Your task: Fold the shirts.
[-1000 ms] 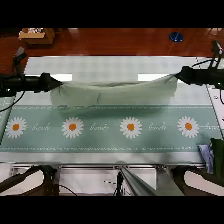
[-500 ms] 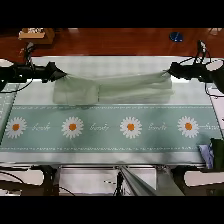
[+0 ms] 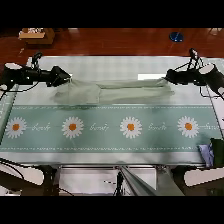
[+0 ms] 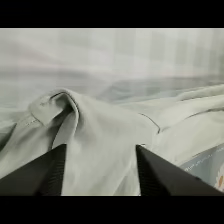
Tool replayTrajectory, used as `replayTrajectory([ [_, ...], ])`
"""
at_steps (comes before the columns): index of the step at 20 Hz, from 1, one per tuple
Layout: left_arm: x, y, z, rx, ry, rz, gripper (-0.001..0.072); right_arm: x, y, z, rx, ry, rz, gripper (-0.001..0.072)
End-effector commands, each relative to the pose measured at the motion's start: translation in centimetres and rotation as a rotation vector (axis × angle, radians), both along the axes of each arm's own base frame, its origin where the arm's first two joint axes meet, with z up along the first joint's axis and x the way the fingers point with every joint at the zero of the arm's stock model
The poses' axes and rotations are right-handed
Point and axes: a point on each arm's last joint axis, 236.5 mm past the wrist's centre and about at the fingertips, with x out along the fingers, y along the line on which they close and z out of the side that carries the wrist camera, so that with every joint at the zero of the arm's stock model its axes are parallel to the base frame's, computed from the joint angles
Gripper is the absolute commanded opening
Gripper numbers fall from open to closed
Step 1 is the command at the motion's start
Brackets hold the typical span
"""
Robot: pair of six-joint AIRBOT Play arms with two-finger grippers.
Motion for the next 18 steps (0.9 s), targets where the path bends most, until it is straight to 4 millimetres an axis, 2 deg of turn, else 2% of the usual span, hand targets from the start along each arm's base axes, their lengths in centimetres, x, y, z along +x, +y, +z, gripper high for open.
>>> replayTrajectory([
  [1,0.0,2.1,0.6,-0.005,-0.001,0.029,0.0587,-0.9,-1.8,1.1,-0.075,-0.001,0.03,0.0485],
  [3,-0.7,4.0,2.2,-0.027,-0.002,0.035,0.0586,-2.0,-5.4,3.5,-0.2,-0.017,0.029,0.0485],
  [5,-2.1,5.2,3.7,-0.051,0.006,0.023,0.0585,-3.5,-9.4,5.0,-0.273,0.008,-0.049,0.0486],
  [6,-2.8,5.4,4.4,-0.062,0.01,0.008,0.0584,-4.8,-10.7,4.7,-0.24,0.057,-0.095,0.0494],
  [7,-3.3,5.3,4.9,-0.071,0.014,-0.009,0.0585,-6.0,-11.0,3.6,-0.17,0.118,-0.118,0.0503],
  [9,-4.1,4.6,5.5,-0.084,0.021,-0.044,0.0584,-7.8,-9.9,1.3,0.056,0.228,-0.156,0.0597],
  [10,-4.4,4.3,5.6,-0.088,0.026,-0.057,0.0584,-7.9,-9.1,0.6,0.156,0.254,-0.168,0.0597],
  [13,-4.6,3.1,5.6,-0.091,0.03,-0.087,0.0583,-6.0,-6.5,-0.3,0.378,0.246,-0.204,0.0597],
  [18,-4.9,0.3,5.6,-0.089,0.031,-0.152,0.0582,-2.5,-1.4,-2.9,0.488,0.221,-0.202,0.0597],
])
